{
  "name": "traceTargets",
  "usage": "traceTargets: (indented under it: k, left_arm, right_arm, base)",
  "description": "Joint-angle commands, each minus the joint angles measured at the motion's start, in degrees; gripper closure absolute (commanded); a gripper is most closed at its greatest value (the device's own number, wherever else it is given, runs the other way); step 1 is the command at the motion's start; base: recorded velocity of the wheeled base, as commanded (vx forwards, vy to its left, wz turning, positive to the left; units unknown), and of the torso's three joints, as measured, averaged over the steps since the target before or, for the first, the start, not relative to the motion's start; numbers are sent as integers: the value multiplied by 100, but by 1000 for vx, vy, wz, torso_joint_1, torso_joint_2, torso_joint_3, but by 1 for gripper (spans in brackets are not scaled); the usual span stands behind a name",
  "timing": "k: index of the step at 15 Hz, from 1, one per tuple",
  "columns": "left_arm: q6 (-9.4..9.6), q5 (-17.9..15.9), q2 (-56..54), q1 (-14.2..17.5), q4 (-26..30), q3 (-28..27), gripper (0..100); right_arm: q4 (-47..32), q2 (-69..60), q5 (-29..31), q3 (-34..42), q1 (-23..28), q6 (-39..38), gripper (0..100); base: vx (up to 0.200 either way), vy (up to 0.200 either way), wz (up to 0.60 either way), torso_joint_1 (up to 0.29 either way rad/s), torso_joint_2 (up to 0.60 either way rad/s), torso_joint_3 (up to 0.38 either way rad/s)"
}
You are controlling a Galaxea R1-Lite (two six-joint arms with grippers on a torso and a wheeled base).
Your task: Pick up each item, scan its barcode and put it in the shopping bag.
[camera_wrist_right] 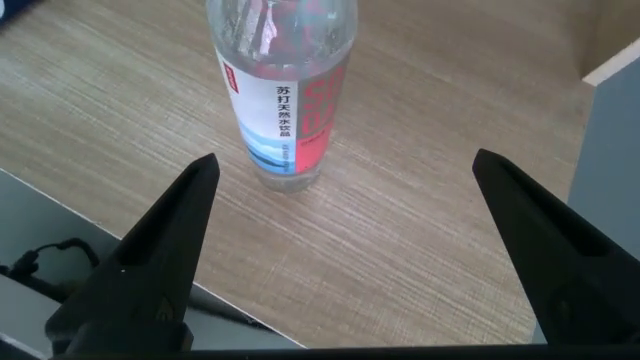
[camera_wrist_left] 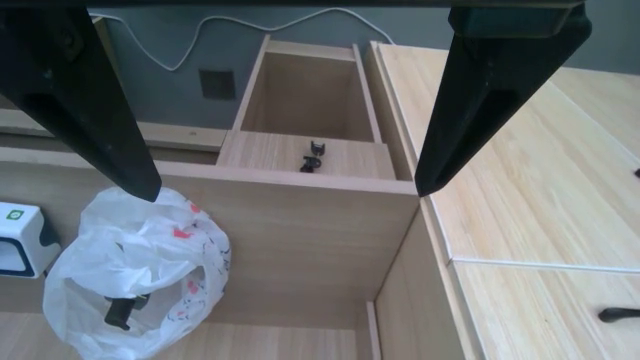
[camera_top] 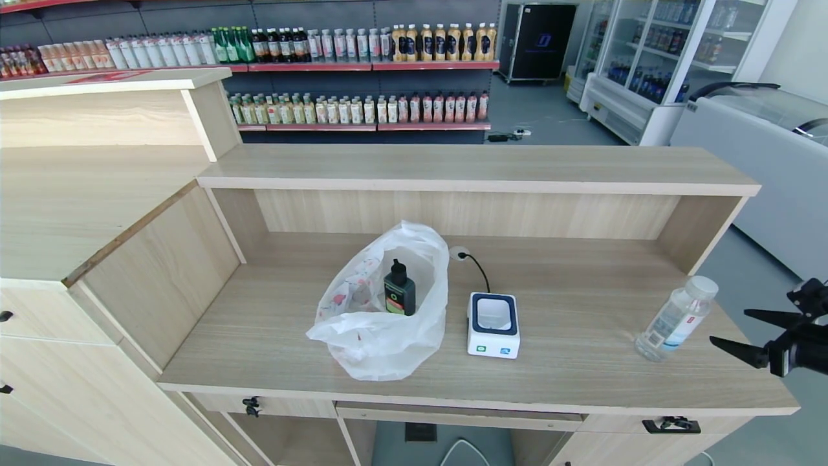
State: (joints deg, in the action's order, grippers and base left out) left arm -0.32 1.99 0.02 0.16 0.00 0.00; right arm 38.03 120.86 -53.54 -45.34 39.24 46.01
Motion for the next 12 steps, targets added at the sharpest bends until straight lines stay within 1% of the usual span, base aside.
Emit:
traceTargets:
  k: [1, 7, 12]
  left_arm:
    - [-3, 3, -2, 2, 0, 0, 0]
    - [-3, 3, -2, -7, 0, 0, 0]
    - [-3, 3, -2, 2, 0, 0, 0]
  right_arm:
    - [2, 157, -7, -45, -136, 5, 0]
    - [37, 324, -113, -54, -400, 5, 0]
    - [37, 562, -209, -397, -505, 5, 0]
  base:
    - [0, 0, 0, 0, 0, 0]
    - [0, 0, 0, 0, 0, 0]
    - [0, 0, 0, 0, 0, 0]
